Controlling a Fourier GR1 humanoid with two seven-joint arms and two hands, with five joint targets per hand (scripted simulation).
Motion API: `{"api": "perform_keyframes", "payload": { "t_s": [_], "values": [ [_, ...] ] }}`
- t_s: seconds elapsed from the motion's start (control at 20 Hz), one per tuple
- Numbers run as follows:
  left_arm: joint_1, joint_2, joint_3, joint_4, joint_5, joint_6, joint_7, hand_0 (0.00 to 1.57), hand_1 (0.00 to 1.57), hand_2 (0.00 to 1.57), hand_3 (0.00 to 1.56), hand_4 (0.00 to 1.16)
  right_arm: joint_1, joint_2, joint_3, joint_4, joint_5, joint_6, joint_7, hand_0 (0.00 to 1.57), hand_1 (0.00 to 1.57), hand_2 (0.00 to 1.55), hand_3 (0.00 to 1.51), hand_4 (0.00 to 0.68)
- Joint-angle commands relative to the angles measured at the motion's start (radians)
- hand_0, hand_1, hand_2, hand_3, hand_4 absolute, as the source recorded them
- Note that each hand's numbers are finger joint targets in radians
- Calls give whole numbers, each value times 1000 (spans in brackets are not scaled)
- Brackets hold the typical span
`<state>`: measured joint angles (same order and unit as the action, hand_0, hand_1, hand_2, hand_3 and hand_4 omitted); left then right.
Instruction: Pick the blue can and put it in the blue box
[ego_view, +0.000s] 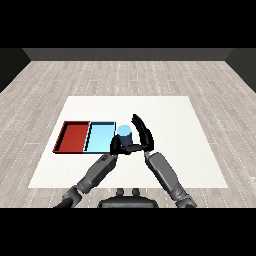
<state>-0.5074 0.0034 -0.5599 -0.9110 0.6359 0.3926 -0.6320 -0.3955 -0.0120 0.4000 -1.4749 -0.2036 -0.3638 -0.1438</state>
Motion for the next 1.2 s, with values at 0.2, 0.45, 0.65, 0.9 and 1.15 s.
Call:
{"api": "perform_keyframes", "payload": {
  "t_s": [0.2,0.45,0.65,0.9,1.15],
  "values": [
    [-59,57,39,34,-18,30,23,1571,1571,1571,1536,1148,183,-64,-132,-218,-111,81,-70,0,0,0,0,0],
    [-76,189,80,-9,-49,51,96,1571,1571,1571,1520,1149,219,-94,-286,-194,-221,150,-133,0,0,0,0,0],
    [-117,235,141,59,-74,34,148,1571,1571,1571,1523,1152,299,-66,-258,-181,-211,175,-170,0,0,0,0,0],
    [-154,281,116,212,-166,127,209,1571,1571,1571,1507,1141,308,-71,-292,-196,-228,159,-146,0,0,0,0,0],
    [-217,337,66,363,-229,137,412,1571,1571,1561,1483,1012,262,-61,-307,-107,-231,180,-167,0,0,0,0,0]
  ]
}}
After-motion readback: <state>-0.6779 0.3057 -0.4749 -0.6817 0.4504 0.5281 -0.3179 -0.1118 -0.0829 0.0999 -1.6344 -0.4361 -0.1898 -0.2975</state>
